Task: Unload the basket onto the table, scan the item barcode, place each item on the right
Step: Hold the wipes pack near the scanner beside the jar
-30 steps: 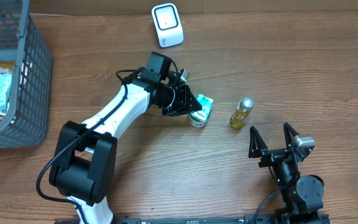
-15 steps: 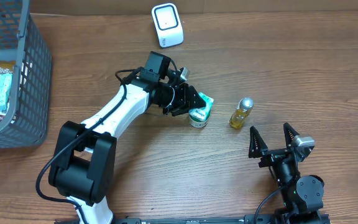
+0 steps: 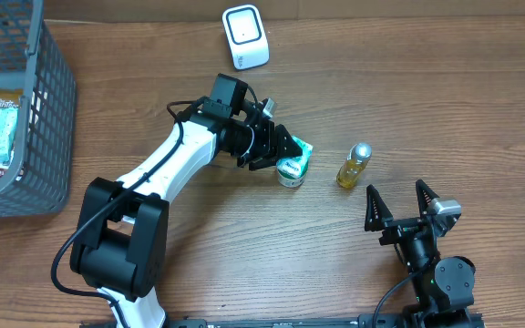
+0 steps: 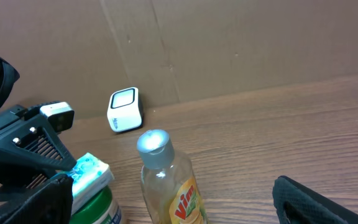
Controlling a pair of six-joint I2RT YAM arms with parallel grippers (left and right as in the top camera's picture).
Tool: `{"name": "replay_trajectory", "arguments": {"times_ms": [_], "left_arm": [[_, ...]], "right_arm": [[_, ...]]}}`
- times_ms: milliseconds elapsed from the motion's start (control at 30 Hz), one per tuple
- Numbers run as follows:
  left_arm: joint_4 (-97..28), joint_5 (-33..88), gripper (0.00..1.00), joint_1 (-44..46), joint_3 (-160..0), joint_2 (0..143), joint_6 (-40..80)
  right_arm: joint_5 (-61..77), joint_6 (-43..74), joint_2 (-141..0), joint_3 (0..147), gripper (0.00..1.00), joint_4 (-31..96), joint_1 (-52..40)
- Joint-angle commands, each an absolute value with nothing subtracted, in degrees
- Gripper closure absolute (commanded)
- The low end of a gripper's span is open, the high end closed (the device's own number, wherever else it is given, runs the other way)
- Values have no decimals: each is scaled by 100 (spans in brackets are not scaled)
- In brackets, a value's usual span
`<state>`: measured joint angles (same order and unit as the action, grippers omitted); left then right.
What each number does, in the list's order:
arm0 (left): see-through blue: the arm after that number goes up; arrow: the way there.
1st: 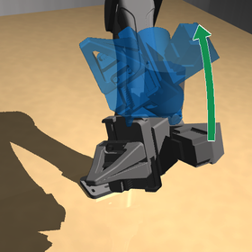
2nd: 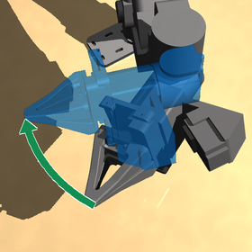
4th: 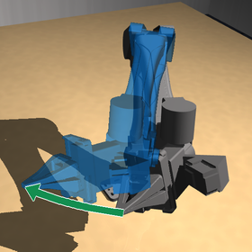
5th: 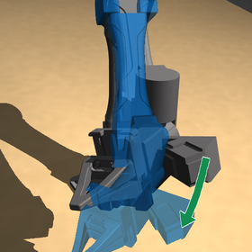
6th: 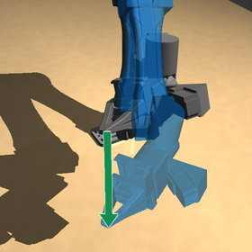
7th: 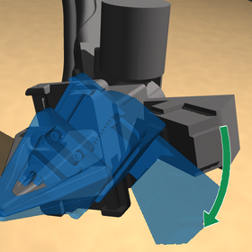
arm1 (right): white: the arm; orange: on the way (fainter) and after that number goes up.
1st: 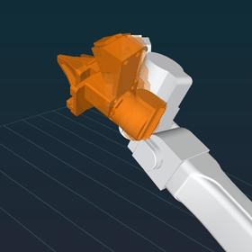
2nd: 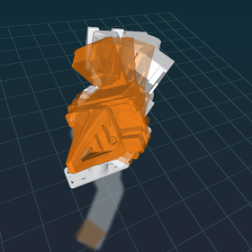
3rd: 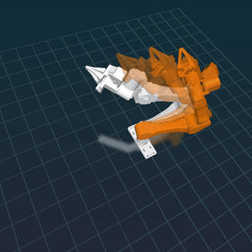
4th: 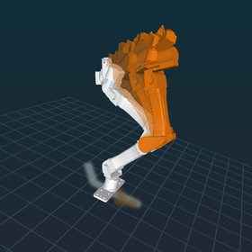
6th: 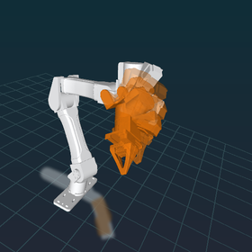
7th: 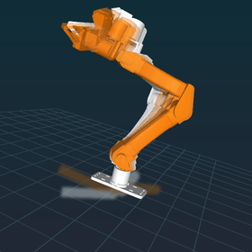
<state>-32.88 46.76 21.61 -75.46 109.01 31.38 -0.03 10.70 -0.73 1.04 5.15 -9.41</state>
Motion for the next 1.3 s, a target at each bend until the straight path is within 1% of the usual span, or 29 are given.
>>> {"name": "replay_trajectory", "arguments": {"times_ms": [0, 133, 267, 333, 467, 600, 733, 900, 1267], "left_arm": [[-3601, 4296, 41, 2099, -7859, 10862, 2810], [-4263, 3951, 41, 2102, -8281, 10862, 2530], [-4687, 3732, 48, 2102, -8460, 10862, 2375], [-4797, 3605, 49, 2102, -8460, 10862, 2248], [-4923, 2867, 47, 2102, -8460, 10862, 2078], [-4925, 1977, 51, 2102, -8460, 10862, 2032], [-4890, 1459, 55, 2102, -8460, 10864, 2034], [-4779, 1439, 58, 2158, -8449, 10864, 2034], [-4711, 1435, 58, 2408, -8447, 10864, 2034]], "right_arm": [[-30, 1070, -16, 45, 0, 480, -934], [-30, 1070, -16, 45, 0, 480, -934], [-30, 1070, -16, 45, 0, 480, -934], [-30, 1070, -16, 45, 0, 480, -934], [-30, 1070, -16, 45, 0, 478, -934], [-30, 1070, -16, 45, 0, 480, -934], [-30, 1070, -16, 45, 0, 478, -934], [-30, 1070, -16, 45, 0, 478, -934], [-30, 1070, -16, 45, 0, 478, -934]]}}
